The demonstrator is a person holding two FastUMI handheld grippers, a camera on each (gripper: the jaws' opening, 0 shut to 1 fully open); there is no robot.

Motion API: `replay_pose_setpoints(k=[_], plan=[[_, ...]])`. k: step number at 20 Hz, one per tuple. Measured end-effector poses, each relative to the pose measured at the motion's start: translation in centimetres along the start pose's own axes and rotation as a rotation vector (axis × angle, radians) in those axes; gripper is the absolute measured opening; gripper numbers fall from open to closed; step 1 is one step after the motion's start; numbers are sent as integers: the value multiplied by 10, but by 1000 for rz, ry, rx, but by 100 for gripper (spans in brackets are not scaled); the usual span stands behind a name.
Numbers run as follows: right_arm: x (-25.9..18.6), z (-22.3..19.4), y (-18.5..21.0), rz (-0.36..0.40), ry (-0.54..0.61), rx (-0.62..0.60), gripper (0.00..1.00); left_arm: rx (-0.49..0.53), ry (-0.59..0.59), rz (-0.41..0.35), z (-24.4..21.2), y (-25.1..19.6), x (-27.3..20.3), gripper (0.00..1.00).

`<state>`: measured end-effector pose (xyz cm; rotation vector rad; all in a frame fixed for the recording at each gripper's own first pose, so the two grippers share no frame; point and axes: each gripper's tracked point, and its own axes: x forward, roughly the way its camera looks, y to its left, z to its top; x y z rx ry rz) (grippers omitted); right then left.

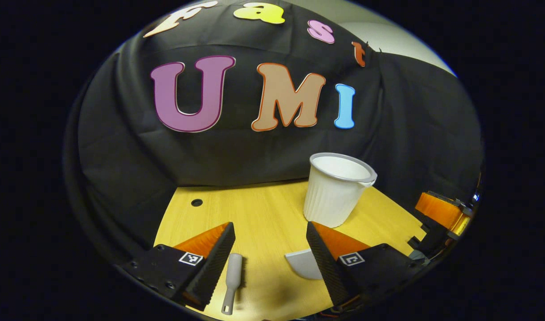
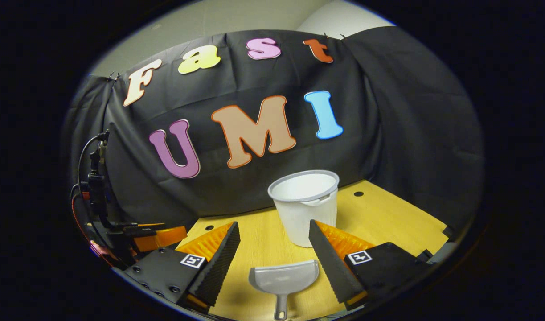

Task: Pick up the small broom and dustpan from the desktop, sweep the trash into the dustpan with the broom, and then empty the trash into the garbage bin.

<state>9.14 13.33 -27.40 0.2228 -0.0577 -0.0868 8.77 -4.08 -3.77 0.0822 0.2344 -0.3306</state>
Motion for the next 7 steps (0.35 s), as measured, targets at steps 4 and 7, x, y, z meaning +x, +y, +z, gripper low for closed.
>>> replay_pose_setpoints(k=[4,7], plan=[[-13,10,-10,-29,-26,21,99,29,13,-69,-6,-5,-3,94],[-17,10,-16,-43,-30,10,99,38,21,-106,-9,-5,-11,96]])
